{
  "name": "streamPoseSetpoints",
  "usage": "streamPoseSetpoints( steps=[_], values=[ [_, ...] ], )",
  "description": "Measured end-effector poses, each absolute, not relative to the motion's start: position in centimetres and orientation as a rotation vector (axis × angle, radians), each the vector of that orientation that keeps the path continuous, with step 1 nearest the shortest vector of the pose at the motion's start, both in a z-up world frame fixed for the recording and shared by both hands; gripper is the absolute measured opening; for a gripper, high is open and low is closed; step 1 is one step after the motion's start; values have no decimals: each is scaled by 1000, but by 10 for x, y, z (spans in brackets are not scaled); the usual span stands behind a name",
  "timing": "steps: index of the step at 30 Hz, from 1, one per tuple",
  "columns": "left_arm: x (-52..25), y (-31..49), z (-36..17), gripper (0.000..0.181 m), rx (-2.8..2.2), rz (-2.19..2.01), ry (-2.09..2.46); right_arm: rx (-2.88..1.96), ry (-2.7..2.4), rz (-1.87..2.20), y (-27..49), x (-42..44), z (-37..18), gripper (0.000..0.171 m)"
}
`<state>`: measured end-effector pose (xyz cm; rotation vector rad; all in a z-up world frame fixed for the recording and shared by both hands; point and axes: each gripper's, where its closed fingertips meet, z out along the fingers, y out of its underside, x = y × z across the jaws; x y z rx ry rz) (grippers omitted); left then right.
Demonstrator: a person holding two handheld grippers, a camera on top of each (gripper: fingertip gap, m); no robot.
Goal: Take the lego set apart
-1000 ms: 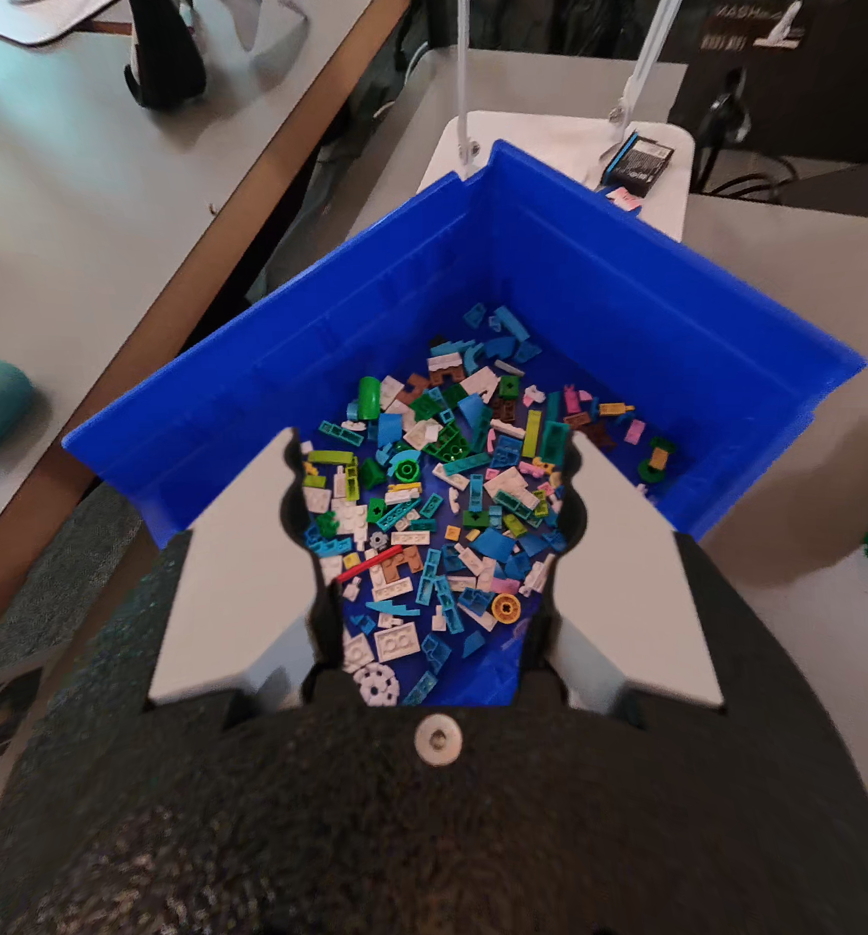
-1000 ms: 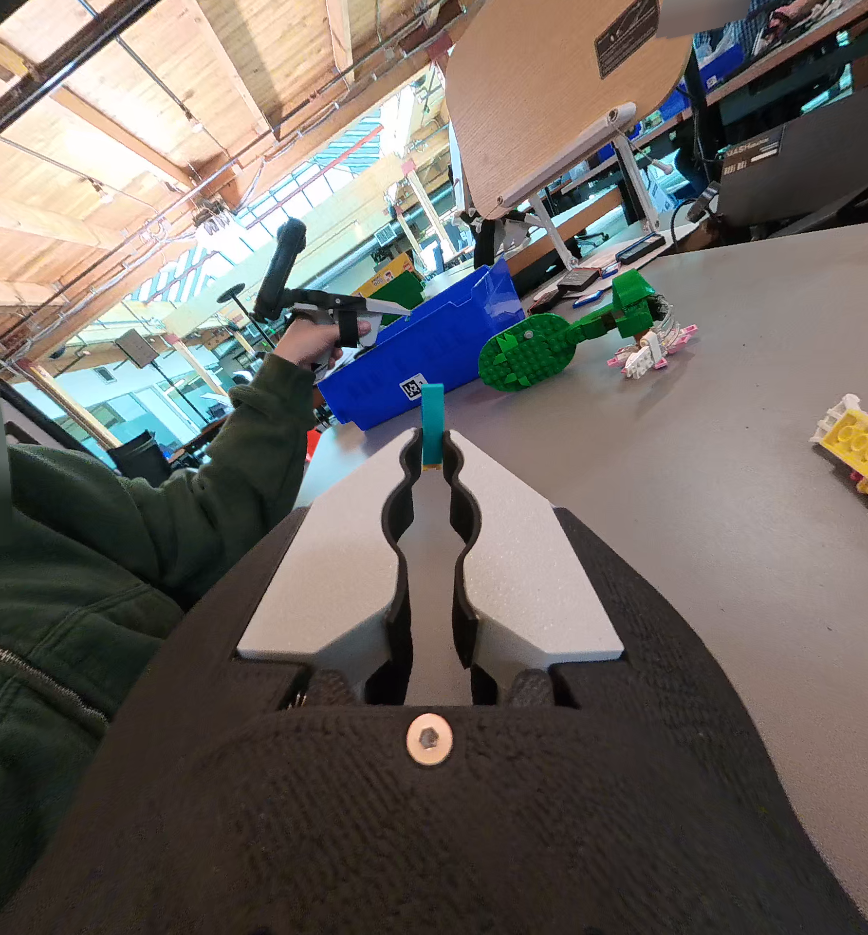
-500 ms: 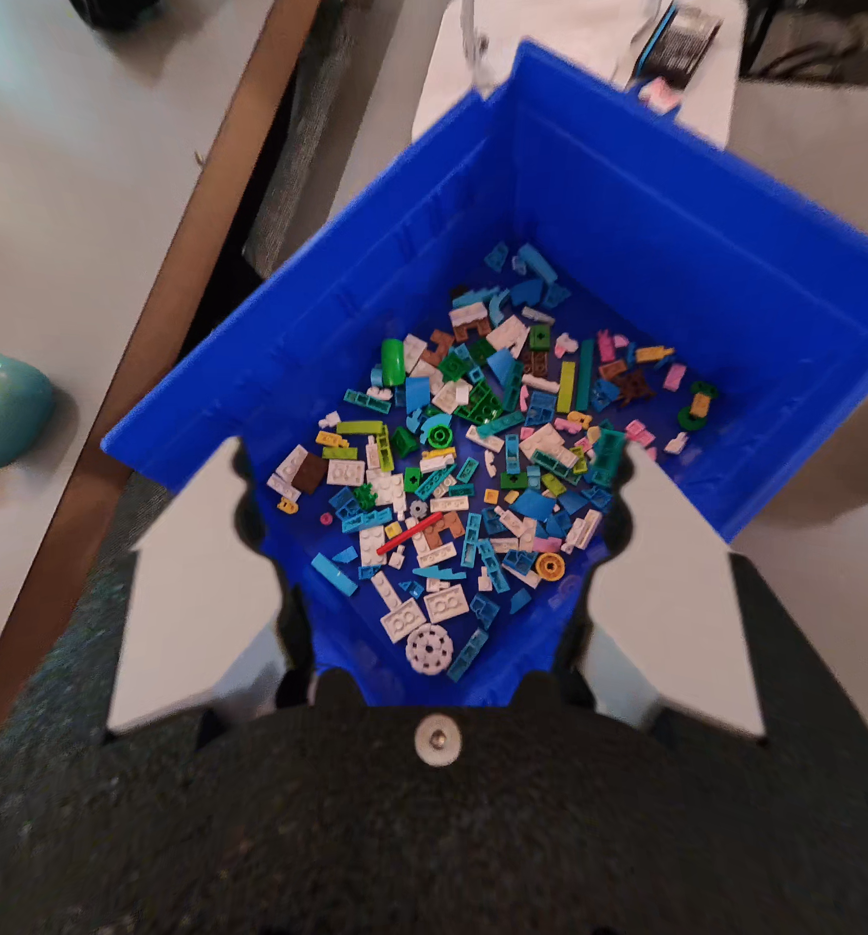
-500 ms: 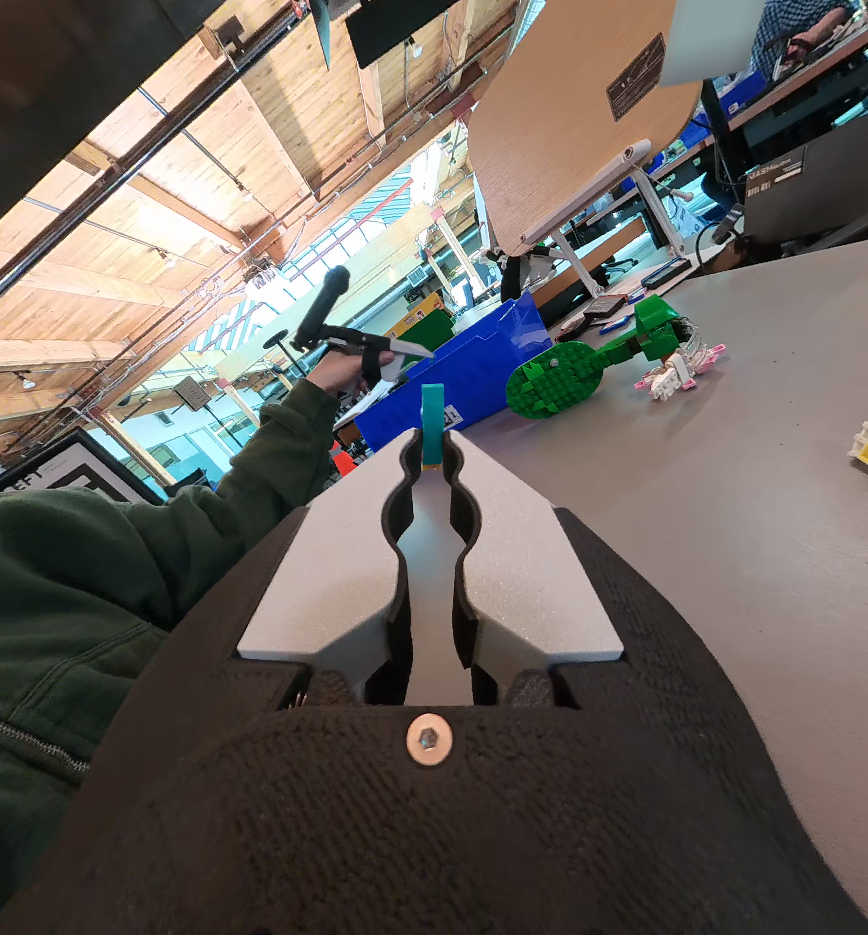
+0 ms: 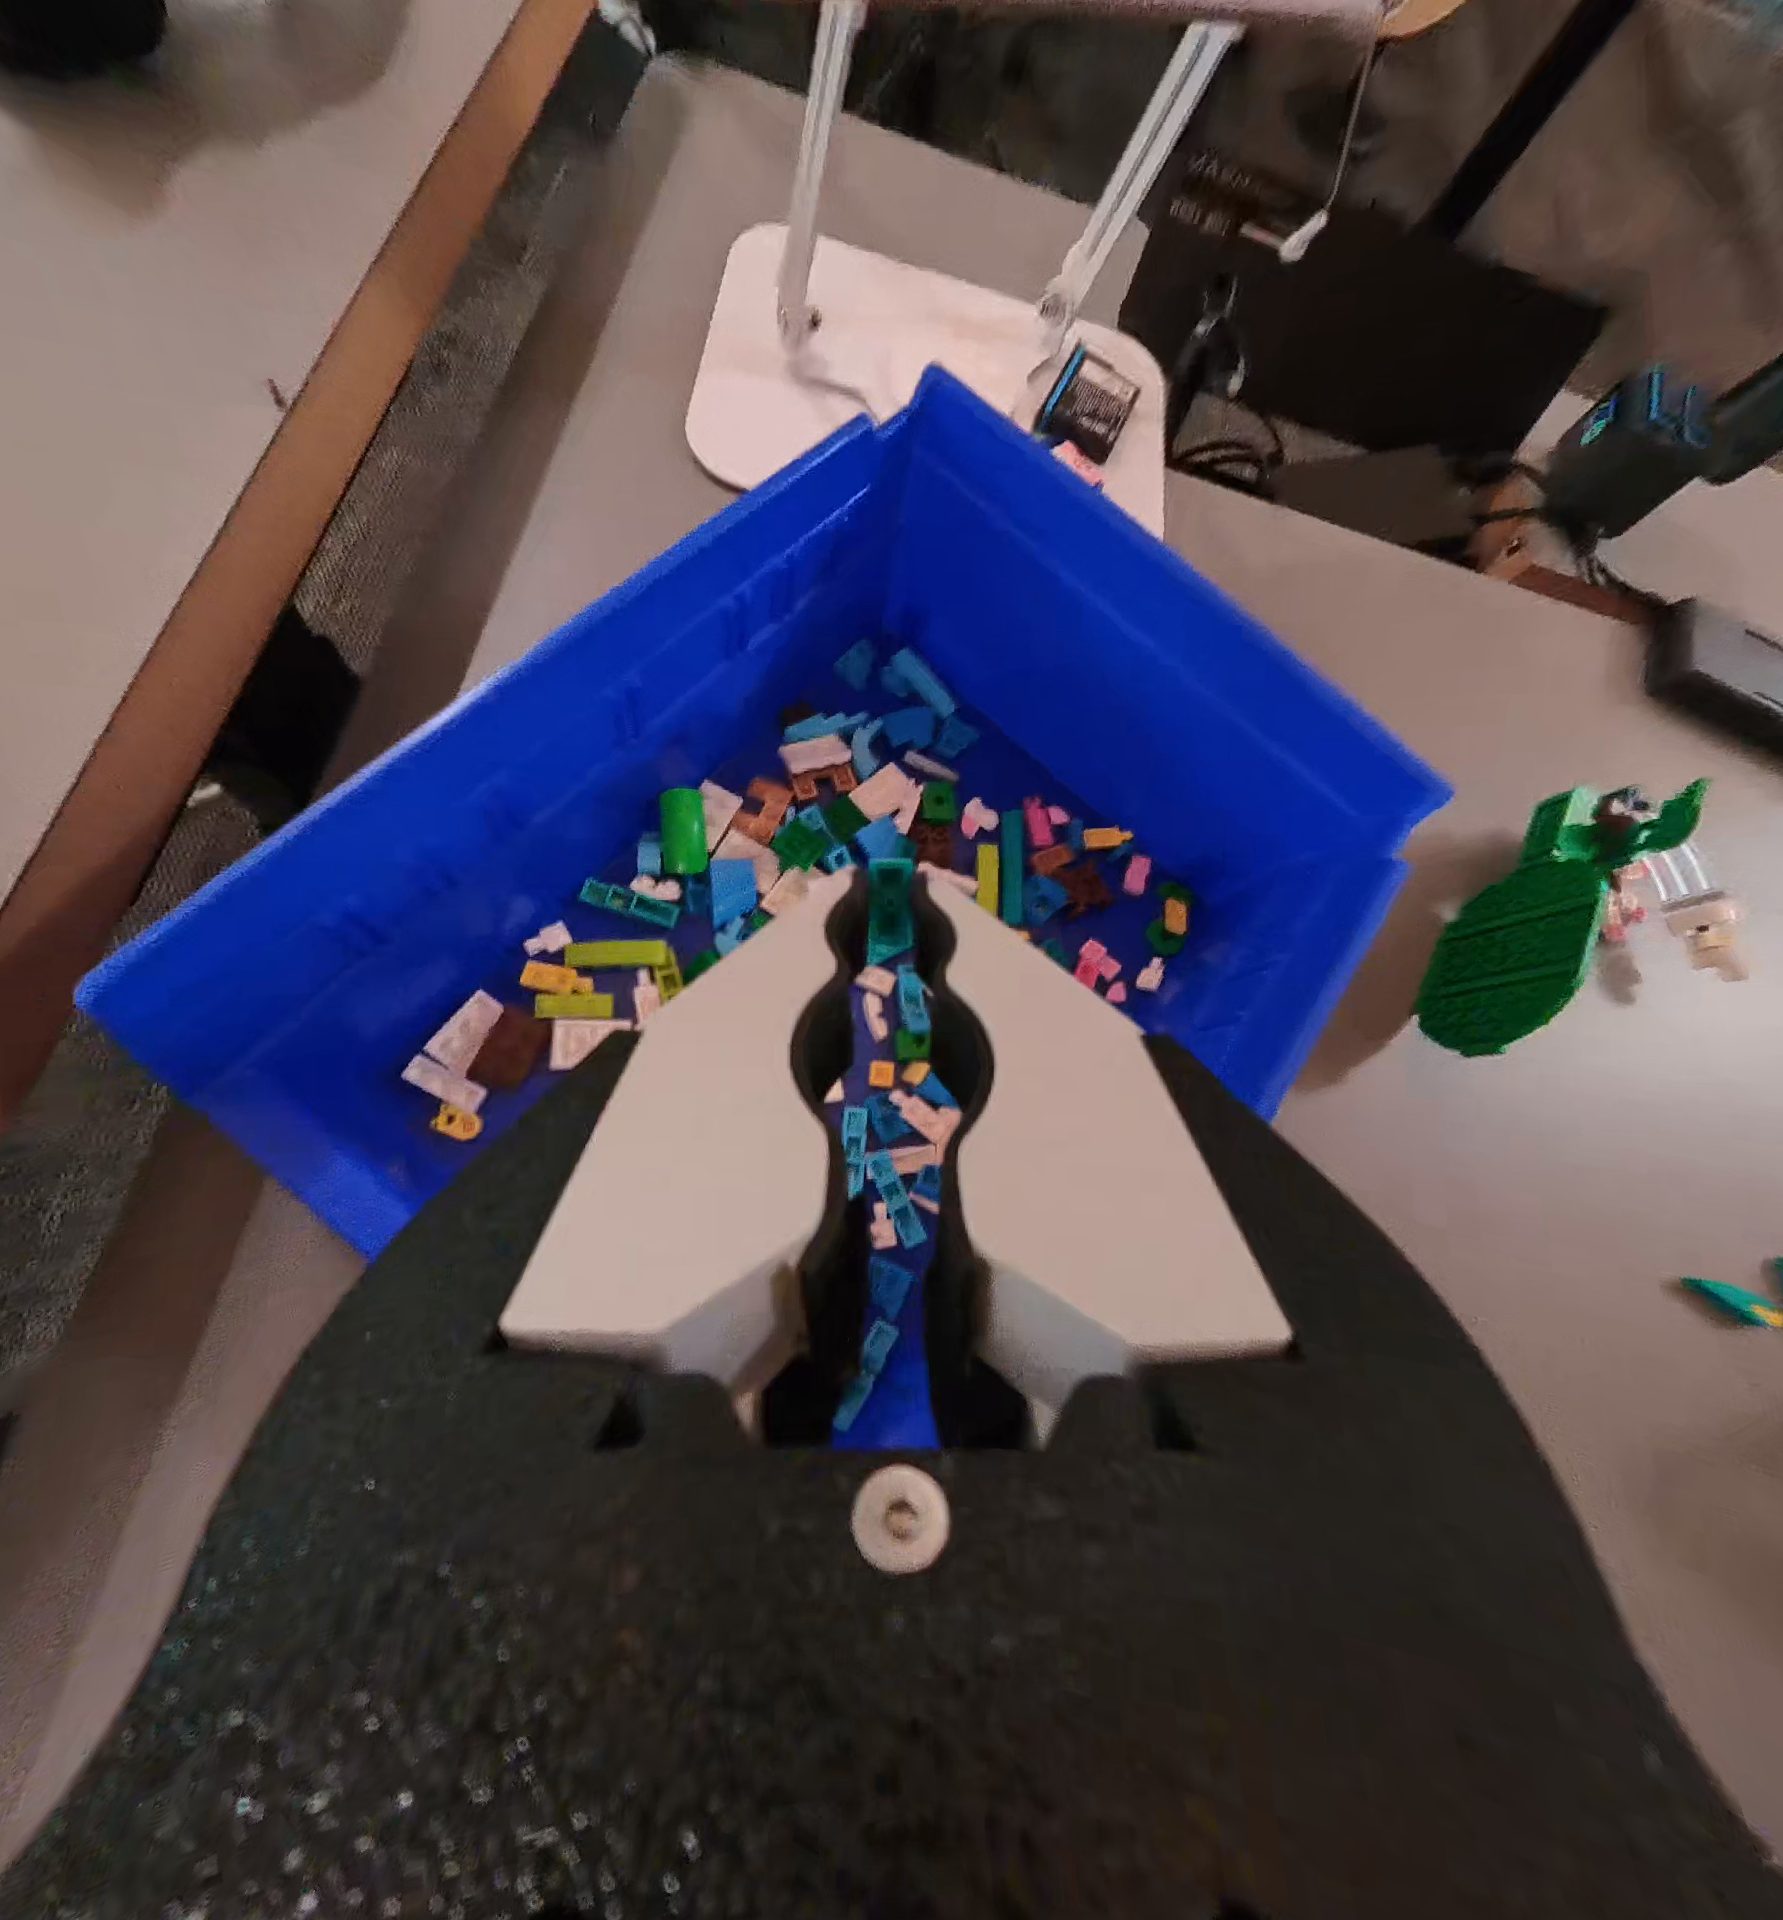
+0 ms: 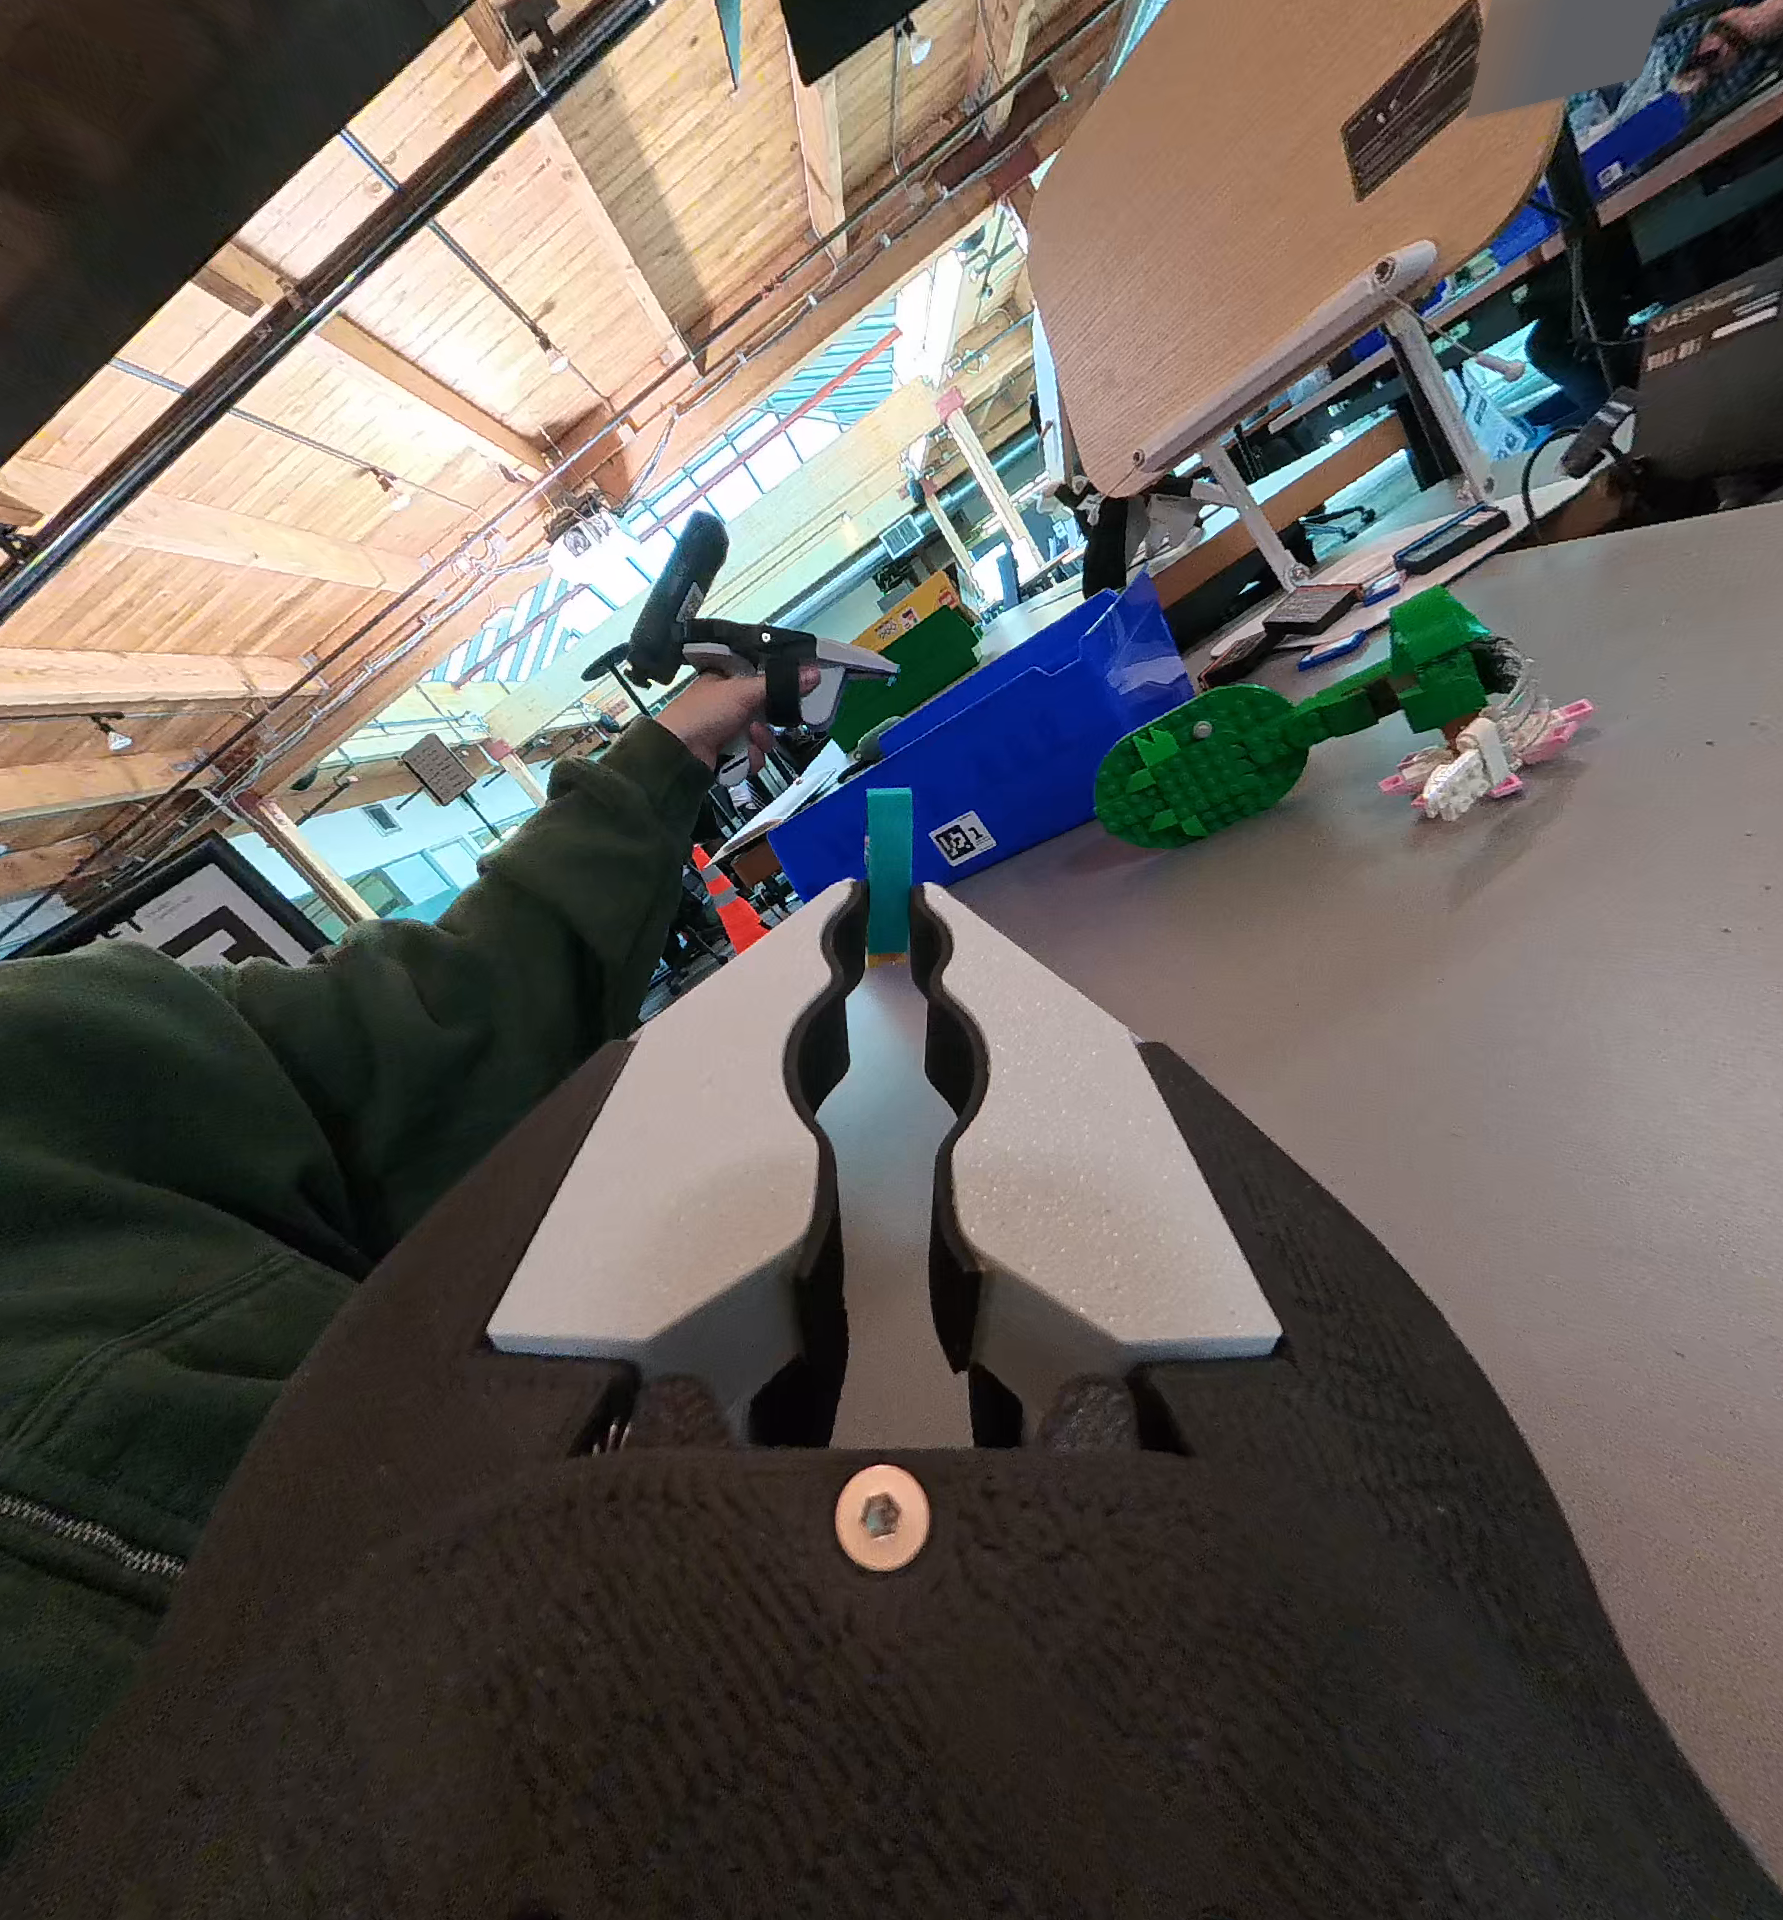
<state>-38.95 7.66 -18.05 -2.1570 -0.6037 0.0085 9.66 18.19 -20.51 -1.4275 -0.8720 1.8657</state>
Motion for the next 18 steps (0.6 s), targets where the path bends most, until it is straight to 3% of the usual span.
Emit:
streamPoseSetpoints(
  steps=[1, 7, 8, 10, 12, 18],
  values=[
    [-389, 75, -184, 6, -2183, 0, -608, -1425, -876, 1868, 181, 96, -205, 5],
    [-384, 72, -192, 6, -2232, -29, -596, -1417, -904, 1879, 175, 95, -203, 5],
    [-385, 72, -193, 19, -2231, -15, -613, -1417, -907, 1879, 174, 95, -204, 5],
    [-382, 70, -196, 67, -2259, -8, -604, -1419, -912, 1879, 174, 94, -204, 5],
    [-367, 66, -204, 83, -2331, -52, -574, -1423, -909, 1881, 174, 94, -205, 5],
    [-351, 37, -238, 86, -2550, 136, -484, -1417, -901, 1890, 174, 95, -203, 5]
  ],
)
